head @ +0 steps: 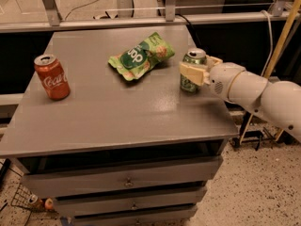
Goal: Place green can upright
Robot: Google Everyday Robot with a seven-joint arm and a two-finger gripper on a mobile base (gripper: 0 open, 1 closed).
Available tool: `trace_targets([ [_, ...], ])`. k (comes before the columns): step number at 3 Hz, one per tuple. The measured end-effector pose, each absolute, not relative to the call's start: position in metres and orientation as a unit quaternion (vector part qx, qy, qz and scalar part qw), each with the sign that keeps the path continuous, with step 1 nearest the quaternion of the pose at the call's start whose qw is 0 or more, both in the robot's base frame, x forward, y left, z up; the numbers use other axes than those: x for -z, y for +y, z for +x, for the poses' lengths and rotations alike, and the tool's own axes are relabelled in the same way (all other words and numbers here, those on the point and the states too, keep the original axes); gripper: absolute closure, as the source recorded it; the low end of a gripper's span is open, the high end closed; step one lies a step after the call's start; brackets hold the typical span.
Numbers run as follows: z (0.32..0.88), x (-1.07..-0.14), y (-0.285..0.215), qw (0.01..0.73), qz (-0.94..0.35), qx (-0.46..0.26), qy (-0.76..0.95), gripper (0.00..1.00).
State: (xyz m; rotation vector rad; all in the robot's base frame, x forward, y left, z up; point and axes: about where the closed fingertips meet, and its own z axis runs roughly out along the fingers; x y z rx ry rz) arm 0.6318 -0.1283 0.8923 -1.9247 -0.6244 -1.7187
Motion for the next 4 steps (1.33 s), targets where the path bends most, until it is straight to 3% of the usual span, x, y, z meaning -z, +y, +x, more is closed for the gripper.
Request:
trace_targets([
  [1,0.6316,-0.8921,-0.127,0.243,-0.704,0.628,-0.227,0.87],
  [4,0.6316,-0.8923,-0.1268,0.243,-0.703,0.628,-0.227,0.17],
])
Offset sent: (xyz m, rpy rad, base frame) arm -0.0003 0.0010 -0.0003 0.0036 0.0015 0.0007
